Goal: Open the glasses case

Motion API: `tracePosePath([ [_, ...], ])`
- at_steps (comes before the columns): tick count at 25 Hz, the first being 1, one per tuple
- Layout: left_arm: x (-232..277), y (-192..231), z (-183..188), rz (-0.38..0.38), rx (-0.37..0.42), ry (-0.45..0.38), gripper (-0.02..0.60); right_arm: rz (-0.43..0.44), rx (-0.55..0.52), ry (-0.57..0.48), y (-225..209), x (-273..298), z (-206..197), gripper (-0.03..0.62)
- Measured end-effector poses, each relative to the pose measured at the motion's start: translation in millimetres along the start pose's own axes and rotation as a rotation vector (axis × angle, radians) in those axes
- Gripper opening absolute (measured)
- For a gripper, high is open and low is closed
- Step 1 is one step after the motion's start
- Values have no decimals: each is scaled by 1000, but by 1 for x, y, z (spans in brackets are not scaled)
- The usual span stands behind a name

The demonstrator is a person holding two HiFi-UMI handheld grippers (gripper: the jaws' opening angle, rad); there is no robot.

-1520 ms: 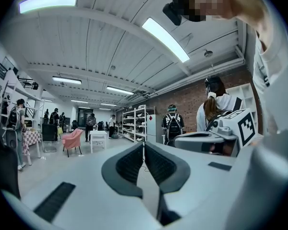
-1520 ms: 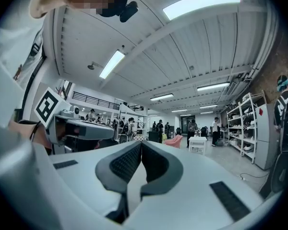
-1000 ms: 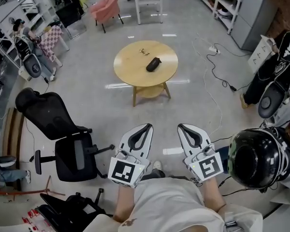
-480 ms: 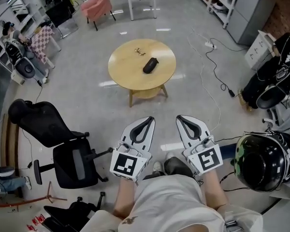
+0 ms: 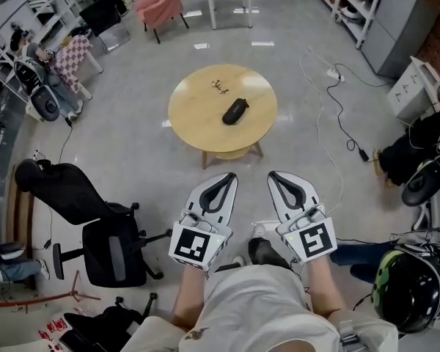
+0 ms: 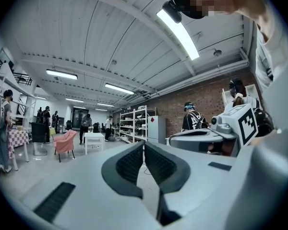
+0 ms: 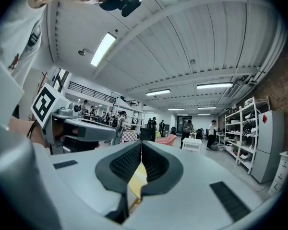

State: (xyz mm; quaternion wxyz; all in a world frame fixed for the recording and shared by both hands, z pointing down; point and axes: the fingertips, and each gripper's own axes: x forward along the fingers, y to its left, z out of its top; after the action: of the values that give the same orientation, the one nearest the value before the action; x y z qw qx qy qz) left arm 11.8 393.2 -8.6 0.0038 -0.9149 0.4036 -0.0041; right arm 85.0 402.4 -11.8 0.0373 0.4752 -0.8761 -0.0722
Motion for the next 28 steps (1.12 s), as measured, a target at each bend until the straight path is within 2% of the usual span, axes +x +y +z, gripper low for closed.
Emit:
tracePosePath([
  [7,60,15,0,65,7,13,29,55,13,41,-57,30,-20,21],
  [11,83,23,3,97,6,8,29,91,15,24,-77,47,-23,21],
  [15,98,33,2,131,3,38,29,120,35,29,-90,60,-28,21],
  [19,111,44,-3,119,18,45,29,139,46,38,-99,79,-35,21],
  [28,154,94,-21,121,-23,58,29,130,44,82,-124,132,-55,21],
])
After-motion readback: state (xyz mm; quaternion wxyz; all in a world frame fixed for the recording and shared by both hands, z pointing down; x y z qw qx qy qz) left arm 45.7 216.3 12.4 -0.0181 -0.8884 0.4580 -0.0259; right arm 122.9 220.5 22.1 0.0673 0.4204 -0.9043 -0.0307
